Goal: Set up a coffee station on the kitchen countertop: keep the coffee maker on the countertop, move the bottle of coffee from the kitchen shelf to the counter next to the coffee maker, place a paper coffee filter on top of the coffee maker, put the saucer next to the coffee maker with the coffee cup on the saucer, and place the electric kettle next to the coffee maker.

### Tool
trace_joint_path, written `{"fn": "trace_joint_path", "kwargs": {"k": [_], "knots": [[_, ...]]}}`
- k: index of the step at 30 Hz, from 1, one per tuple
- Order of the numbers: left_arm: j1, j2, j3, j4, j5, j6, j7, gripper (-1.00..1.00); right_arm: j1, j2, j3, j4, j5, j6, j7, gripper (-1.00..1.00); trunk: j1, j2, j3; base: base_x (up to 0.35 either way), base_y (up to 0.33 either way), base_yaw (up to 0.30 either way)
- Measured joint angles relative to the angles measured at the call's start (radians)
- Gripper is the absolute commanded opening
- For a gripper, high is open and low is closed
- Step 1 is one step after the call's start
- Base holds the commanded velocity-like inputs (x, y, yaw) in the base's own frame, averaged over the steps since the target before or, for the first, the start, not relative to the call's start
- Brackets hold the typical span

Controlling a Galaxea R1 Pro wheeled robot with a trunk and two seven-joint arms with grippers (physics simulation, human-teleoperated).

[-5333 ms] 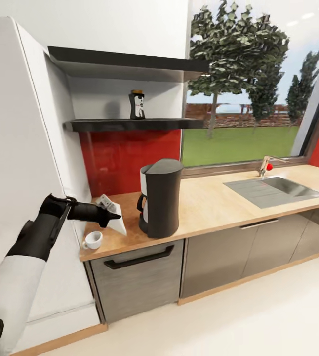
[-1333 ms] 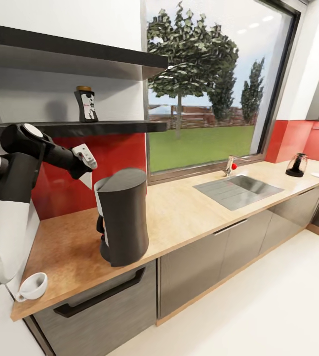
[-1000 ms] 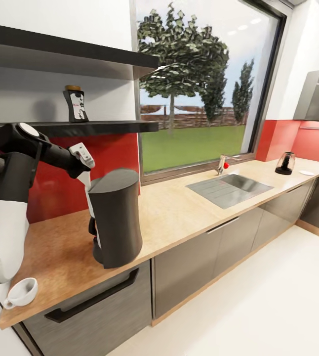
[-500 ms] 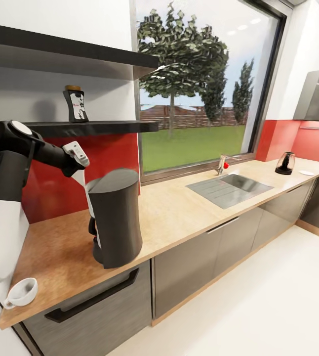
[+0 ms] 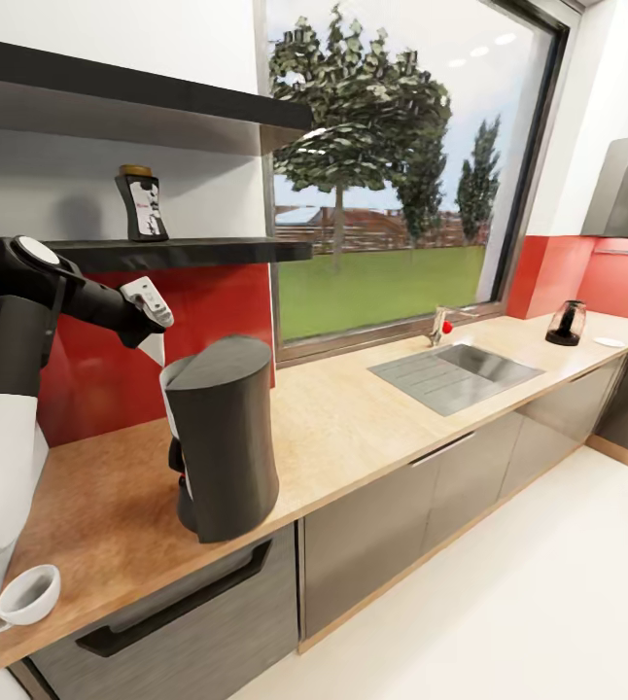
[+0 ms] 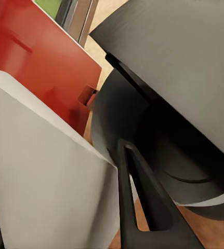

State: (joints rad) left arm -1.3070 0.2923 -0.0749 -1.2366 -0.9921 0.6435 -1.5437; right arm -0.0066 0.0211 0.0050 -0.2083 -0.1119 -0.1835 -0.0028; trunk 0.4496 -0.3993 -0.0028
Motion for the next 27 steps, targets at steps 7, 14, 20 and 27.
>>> {"fn": "trace_joint_path", "kwargs": {"k": [7,14,20,27], "knots": [[0.000,0.000,0.001,0.001,0.004,0.001,0.000,-1.00,0.000,-0.004,0.000,0.000,0.000,0.000,0.000,1.00,0.000,0.000,0.000,0.003,0.000,-0.061],[0.002,0.015,0.004,0.011,0.004,0.001,0.000,-1.00,0.000,-0.004,0.001,0.000,0.000,0.000,0.000,1.00,0.000,0.000,0.000,0.022,0.019,-0.155],[0.003,0.021,0.002,0.012,0.004,0.002,0.000,-1.00,0.000,-0.003,0.001,0.000,0.000,0.000,0.000,1.00,0.000,0.000,0.000,0.118,0.192,-0.013],[0.004,0.021,0.002,0.012,0.005,0.002,0.000,-1.00,0.000,-0.003,0.001,0.000,0.000,0.000,-0.001,1.00,0.000,0.000,0.000,0.040,0.051,-0.001]]}}
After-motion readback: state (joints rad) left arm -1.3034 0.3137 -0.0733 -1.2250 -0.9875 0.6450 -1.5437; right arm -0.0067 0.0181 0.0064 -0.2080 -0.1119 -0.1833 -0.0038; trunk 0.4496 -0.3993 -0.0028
